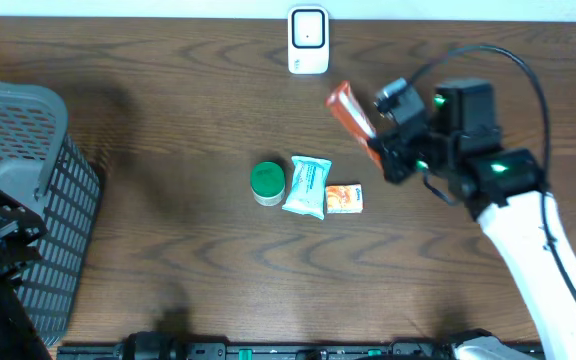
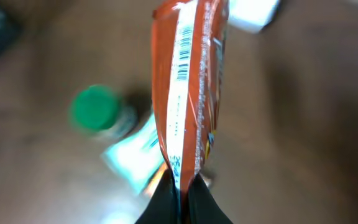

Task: Scan the item barcode
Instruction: 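Bring the Top bar's barcode to the white scanner with the right gripper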

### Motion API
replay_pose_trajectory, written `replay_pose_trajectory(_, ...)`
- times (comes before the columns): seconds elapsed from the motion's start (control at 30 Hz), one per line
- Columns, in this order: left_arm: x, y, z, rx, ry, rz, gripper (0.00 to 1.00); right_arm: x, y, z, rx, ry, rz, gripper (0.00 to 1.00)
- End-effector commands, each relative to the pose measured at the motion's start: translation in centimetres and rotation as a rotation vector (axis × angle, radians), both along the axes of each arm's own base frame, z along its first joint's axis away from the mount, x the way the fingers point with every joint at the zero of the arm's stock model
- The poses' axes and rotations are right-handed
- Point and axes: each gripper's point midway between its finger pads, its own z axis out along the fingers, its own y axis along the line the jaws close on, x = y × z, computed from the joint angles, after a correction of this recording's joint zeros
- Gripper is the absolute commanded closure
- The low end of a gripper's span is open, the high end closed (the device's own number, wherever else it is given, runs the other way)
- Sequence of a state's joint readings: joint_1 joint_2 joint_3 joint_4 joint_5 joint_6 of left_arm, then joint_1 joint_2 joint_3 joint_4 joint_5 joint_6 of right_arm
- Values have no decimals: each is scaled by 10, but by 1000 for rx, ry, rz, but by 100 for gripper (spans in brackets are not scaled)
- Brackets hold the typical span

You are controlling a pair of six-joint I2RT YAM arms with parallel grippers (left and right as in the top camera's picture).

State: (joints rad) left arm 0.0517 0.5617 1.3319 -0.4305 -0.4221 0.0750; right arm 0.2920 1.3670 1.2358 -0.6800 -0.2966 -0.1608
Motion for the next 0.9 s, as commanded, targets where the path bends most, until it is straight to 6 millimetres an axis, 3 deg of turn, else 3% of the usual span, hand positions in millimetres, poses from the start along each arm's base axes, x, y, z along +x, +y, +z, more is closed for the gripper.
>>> replay_pose_trajectory(0.0,-4,2,-1,-5,-8,11,10,45,-23,-12,-207,-118,-219,99)
replay_pose_trajectory(0.13,-4,2,-2,-5,-5,11,10,91,-37,-24,-357,-233,-360,99)
replay_pose_trajectory(0.33,-3,2,-6,-7,15,11,10,154,-52,-39,-680,-394,-398,99)
replay_pose_trajectory(0.7,-1,2,-13,-8,48,11,10,241,-27,-26,-1048,-602,-304,99)
replay_pose_trajectory(0.87,-1,2,-13,-8,48,11,10,264,-9,-39,-1315,-639,-183,99)
